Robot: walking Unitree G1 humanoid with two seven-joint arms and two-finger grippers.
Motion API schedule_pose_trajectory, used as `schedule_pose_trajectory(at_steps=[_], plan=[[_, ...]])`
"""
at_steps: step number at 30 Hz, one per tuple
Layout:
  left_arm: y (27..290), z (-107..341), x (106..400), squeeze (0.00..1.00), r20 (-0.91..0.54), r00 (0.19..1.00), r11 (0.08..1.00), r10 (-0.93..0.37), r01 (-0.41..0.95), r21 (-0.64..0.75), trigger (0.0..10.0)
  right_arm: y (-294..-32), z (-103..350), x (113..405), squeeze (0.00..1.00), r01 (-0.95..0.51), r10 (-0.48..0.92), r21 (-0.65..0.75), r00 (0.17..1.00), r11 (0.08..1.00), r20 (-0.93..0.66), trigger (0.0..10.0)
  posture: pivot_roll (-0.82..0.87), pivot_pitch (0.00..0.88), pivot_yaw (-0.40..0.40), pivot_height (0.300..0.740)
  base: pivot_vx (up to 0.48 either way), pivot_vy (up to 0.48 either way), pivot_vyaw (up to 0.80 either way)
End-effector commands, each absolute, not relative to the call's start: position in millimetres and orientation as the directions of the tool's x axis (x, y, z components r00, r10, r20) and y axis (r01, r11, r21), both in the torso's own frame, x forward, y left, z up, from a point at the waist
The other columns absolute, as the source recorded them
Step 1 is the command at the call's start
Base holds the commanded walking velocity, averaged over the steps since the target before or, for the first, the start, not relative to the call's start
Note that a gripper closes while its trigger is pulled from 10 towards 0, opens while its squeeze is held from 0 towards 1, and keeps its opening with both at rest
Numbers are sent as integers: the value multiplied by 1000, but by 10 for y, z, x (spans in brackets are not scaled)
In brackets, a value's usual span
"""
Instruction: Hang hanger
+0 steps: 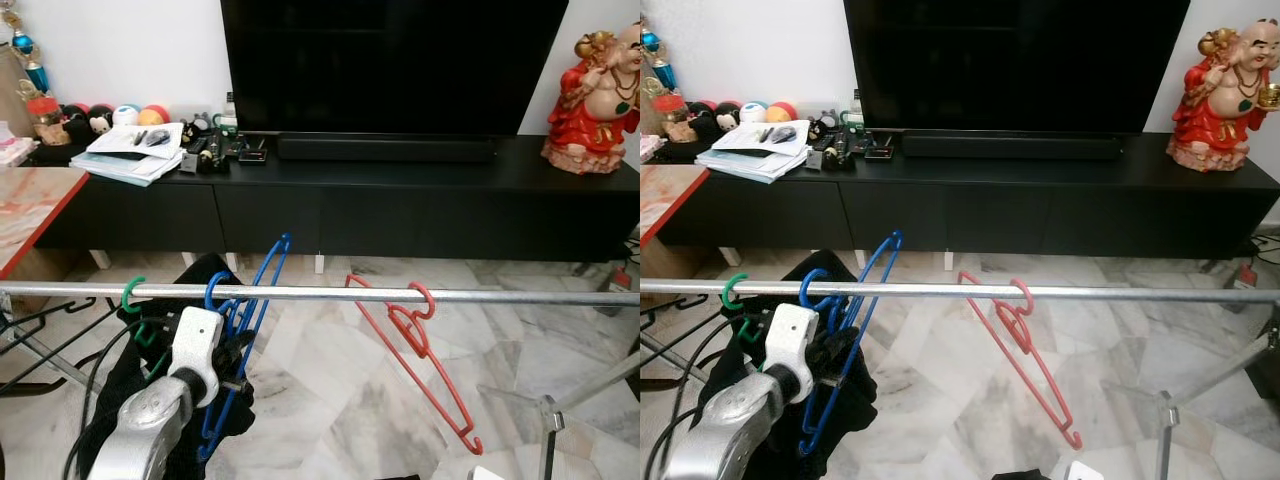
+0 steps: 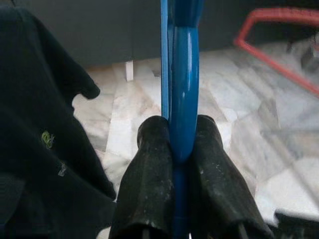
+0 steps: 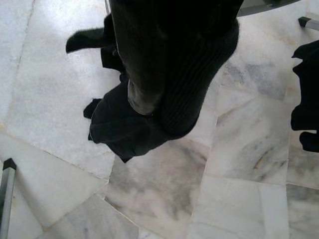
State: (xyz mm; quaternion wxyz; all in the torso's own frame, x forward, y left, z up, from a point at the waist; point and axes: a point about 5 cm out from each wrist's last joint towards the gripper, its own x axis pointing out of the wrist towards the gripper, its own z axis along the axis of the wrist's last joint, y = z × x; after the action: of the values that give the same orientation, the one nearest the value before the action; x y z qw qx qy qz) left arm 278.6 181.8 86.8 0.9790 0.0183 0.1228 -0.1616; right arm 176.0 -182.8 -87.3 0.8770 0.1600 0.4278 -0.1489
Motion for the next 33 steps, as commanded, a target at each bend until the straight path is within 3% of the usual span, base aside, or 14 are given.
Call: schedule_pose_trajectory(at_steps=[1,3,4,10,18,19,20,25,28,33], plan=[[1808,852,2733,0,-257,906,935,-336,355,30,118,-1828,-878,1749,0,393,-123,149,586,907,-801,10000,120,0,-7,740,0,0,0],[1813,828,2713,0,-268,902,933,-338,358,31,118,-1827,-879,1748,0,392,-122,148,586,908,-801,10000,120,0,-7,740,0,0,0],[1830,660,2647,0,-352,869,911,-348,402,92,10000,-1824,-880,1746,0,388,-120,147,586,910,-802,10000,121,0,-8,740,0,0,0],[2052,119,2548,0,-527,825,939,-205,317,130,10000,-1822,-885,1737,0,384,-118,145,584,912,-803,10000,108,0,-6,740,0,0,0],[2217,-267,2327,0,-652,753,979,-83,184,89,10000,-1833,-889,1723,0,385,-121,141,581,912,-805,10000,101,0,-9,740,0,0,0],[2409,-268,2334,0,-643,763,998,62,-57,28,10000,-1854,-891,1713,0,385,-124,136,579,913,-805,10000,91,0,-22,740,0,0,0],[2478,-243,2359,0,-635,763,989,120,-147,11,10000,-1867,-891,1709,0,386,-126,135,580,913,-805,10000,100,0,-24,740,0,0,0],[2384,-419,2275,0,-730,681,991,52,55,123,10000,-1873,-898,1694,0,374,-124,124,573,919,-810,10000,97,0,-14,740,0,0,0],[2403,-625,1990,0,-800,595,994,79,13,108,10000,-1870,-890,1708,0,383,-126,135,583,914,-802,10000,76,0,-11,740,0,0,0],[2381,-778,1719,0,-845,528,994,86,9,107,10000,-1888,-888,1708,0,381,-131,128,583,916,-802,10000,86,0,-21,740,0,0,0]])
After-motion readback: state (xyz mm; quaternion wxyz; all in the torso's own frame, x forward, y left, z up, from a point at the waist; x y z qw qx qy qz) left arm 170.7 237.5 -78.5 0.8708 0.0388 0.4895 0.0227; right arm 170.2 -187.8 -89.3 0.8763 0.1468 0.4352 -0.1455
